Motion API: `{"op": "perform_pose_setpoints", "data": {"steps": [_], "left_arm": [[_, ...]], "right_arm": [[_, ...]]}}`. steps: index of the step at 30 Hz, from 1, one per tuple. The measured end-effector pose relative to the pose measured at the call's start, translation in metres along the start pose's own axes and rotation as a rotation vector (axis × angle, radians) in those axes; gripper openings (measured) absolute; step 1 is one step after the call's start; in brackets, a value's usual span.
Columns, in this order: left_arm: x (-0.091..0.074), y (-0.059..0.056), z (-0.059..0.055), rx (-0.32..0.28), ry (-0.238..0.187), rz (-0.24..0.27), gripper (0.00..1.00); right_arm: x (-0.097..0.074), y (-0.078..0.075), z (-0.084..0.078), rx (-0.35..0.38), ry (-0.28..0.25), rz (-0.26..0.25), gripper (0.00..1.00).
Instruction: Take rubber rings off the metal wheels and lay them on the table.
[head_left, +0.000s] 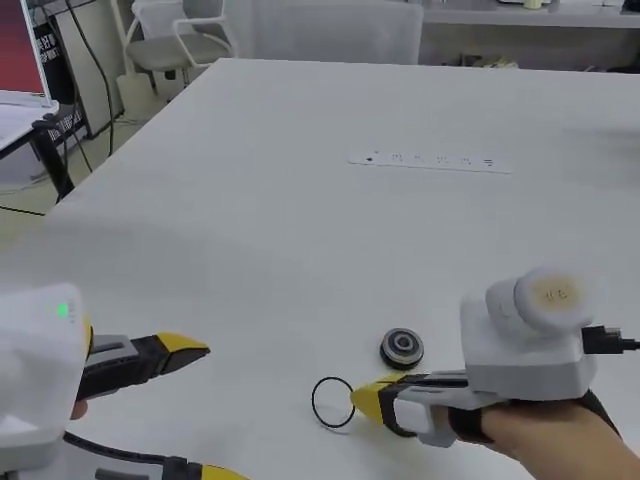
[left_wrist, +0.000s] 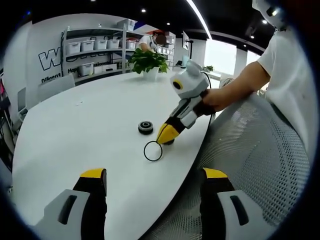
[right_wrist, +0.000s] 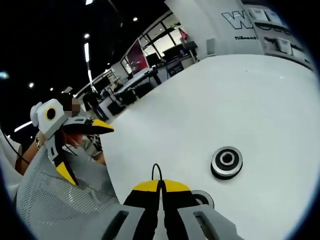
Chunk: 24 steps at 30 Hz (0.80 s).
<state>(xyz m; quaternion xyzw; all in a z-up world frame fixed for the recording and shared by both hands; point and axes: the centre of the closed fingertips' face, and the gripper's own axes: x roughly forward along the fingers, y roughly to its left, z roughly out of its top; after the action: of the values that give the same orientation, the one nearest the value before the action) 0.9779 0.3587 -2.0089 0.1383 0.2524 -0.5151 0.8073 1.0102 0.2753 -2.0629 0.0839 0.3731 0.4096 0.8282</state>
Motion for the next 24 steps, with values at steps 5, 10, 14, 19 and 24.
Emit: {"op": "perform_pose_setpoints", "data": {"steps": [5, 10, 14, 19, 24], "left_arm": [[0.0000, 0.0007, -0.0005, 0.003, 0.002, 0.000, 0.74], [-0.0001, 0.0017, -0.0009, 0.003, 0.002, 0.002, 0.74], [-0.0001, 0.0018, -0.0023, 0.004, 0.009, 0.002, 0.74], [-0.0004, 0.0022, -0.0027, 0.005, 0.010, 0.004, 0.74], [-0.0007, 0.0023, -0.0024, 0.003, 0.007, 0.007, 0.74]], "right_arm": [[0.0038, -0.0015, -0.0049, -0.047, 0.025, -0.009, 0.00], [0.0054, -0.0034, -0.0068, -0.076, 0.033, -0.018, 0.00], [0.0068, -0.0037, -0.0061, -0.096, 0.031, -0.019, 0.00], [0.0070, -0.0031, -0.0069, -0.130, 0.039, -0.021, 0.00], [0.0055, -0.0027, -0.0031, -0.121, 0.024, -0.017, 0.02]]}}
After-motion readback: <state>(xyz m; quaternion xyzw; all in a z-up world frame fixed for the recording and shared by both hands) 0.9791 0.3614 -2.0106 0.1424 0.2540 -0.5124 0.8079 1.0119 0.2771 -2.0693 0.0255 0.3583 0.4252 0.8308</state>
